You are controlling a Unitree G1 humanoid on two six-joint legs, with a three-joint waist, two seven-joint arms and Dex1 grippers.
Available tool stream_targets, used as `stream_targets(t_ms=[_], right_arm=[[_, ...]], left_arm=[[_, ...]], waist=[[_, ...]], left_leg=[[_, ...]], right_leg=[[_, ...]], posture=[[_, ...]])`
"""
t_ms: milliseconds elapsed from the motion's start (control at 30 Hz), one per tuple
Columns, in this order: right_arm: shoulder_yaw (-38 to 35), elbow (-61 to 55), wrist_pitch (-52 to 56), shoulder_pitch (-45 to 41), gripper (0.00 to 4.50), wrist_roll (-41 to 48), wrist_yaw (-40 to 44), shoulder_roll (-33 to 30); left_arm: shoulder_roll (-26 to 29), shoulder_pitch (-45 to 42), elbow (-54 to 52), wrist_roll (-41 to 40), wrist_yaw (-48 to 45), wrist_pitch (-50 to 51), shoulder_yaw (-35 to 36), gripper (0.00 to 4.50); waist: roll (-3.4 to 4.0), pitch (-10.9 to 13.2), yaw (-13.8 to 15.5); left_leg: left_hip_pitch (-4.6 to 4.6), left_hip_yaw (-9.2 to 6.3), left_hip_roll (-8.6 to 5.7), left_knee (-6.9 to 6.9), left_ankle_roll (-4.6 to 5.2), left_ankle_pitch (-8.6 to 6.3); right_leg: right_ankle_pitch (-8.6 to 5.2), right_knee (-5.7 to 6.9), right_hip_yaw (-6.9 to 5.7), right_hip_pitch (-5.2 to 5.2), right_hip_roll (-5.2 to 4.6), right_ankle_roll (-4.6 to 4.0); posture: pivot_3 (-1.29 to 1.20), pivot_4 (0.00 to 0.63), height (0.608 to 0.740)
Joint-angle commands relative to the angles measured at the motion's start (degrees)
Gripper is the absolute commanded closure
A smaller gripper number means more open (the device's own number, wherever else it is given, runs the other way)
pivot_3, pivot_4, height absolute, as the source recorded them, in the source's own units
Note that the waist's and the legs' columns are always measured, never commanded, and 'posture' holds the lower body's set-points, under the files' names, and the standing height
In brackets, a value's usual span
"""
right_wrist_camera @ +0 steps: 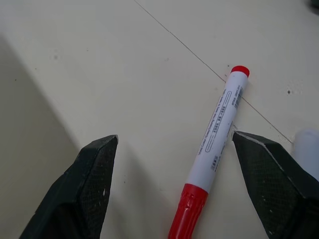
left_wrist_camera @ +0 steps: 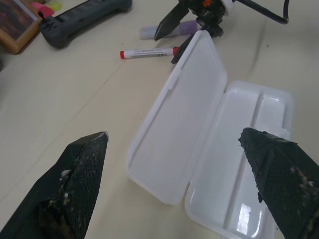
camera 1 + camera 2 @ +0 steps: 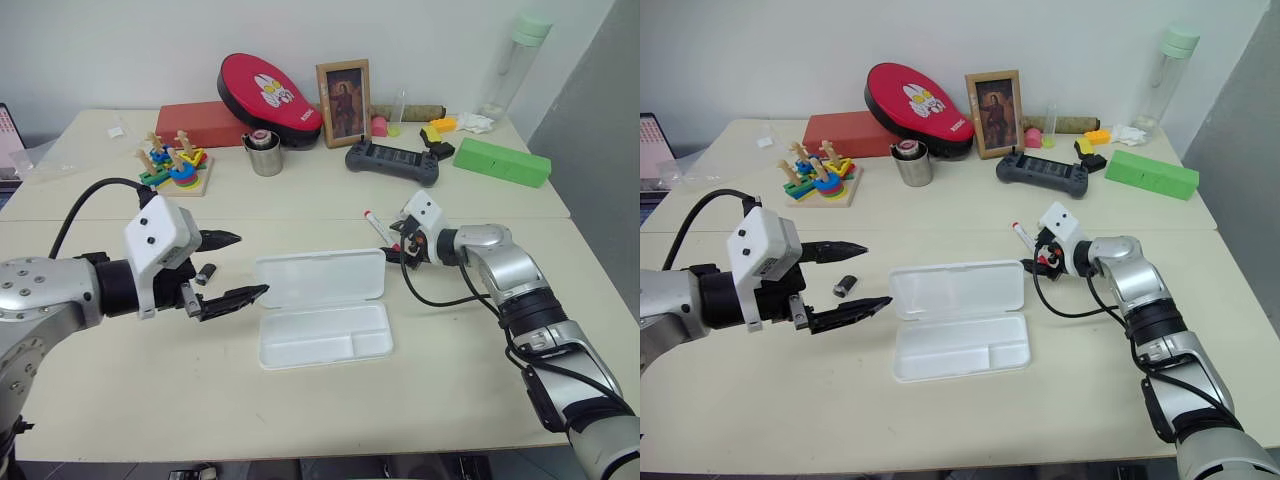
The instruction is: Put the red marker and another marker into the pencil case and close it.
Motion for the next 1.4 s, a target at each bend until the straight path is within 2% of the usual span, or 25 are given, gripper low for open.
stream_targets(t_ms=[33, 233, 567, 600, 633, 867, 1100, 1400], right_arm=[[-0.87, 1.79, -0.46, -1.86, 0.69, -0.52, -0.06, 0.98], [-1.91, 8.31, -0.19, -5.16, 0.69, -0.93, -0.95, 2.77], [-3.85, 17.20, 1.71, -8.74, 0.69, -1.00, -1.77, 4.51], [-4.05, 18.12, 1.83, -8.97, 1.04, -1.17, -2.07, 4.63], [-4.20, 18.62, 1.84, -9.09, 1.16, -1.30, -2.26, 4.73], [-3.86, 18.49, 1.36, -8.82, 2.89, -2.07, -1.59, 4.75], [-3.43, 17.88, 0.96, -8.48, 4.24, -2.57, -1.47, 4.68], [-2.76, 16.72, -0.61, -7.95, 4.24, -3.44, -1.13, 4.49]], left_arm=[[2.03, -1.90, -1.51, -0.92, -0.37, -0.03, 2.59, 0.00], [1.81, -6.64, -1.42, -1.68, 1.20, 0.26, 0.30, 0.00], [1.76, -7.31, -1.02, -1.00, 1.79, -0.16, -0.13, 0.00], [1.73, -7.28, -0.95, -0.82, 1.77, -0.34, -0.17, 0.00], [1.71, -7.18, -0.93, -0.71, 1.70, -0.46, -0.12, 0.00], [1.55, -7.18, -0.44, 0.09, 1.69, -1.14, -0.21, 0.00], [1.52, -6.81, -0.03, 0.28, 1.47, -1.78, -0.27, 0.00], [1.27, -6.93, 0.19, 0.78, 1.37, -2.30, -0.65, 0.00]], waist=[[0.00, 0.00, 0.00], [0.00, 0.01, -0.01], [0.00, 0.01, -0.03], [0.00, 0.01, -0.04], [0.00, 0.01, -0.04], [0.00, 0.01, -0.11], [0.00, 0.01, -0.15], [0.00, 0.01, -0.16]], left_leg=[[0.00, 0.00, 0.00, 0.00, 0.00, 0.00], [0.00, 0.00, 0.00, 0.04, 0.00, 0.00], [0.00, -0.01, 0.00, -0.01, 0.00, 0.00], [0.00, -0.01, 0.00, -0.01, 0.00, 0.00], [0.00, -0.01, 0.00, 0.00, 0.00, 0.00], [0.00, -0.01, 0.00, 0.00, 0.00, 0.00], [0.00, 0.00, 0.00, 0.00, 0.00, 0.00], [0.00, 0.00, 0.00, 0.00, 0.00, 0.00]], right_leg=[[0.00, 0.00, 0.00, 0.00, 0.00, 0.00], [0.01, 0.00, 0.01, 0.01, 0.00, 0.01], [0.01, 0.00, 0.00, 0.01, 0.01, 0.01], [0.01, 0.00, 0.00, 0.01, 0.01, 0.01], [0.01, 0.00, 0.00, 0.01, 0.01, 0.00], [0.01, 0.01, 0.00, 0.01, 0.01, 0.01], [0.00, 0.00, 0.00, 0.00, 0.01, 0.01], [0.01, 0.01, 0.00, 0.01, 0.01, 0.01]], posture=[[0.00, 0.150, 0.740], [0.00, 0.150, 0.740], [0.00, 0.150, 0.740], [0.00, 0.150, 0.740], [0.00, 0.150, 0.740], [0.00, 0.150, 0.740], [0.00, 0.150, 0.740], [0.00, 0.150, 0.740]])
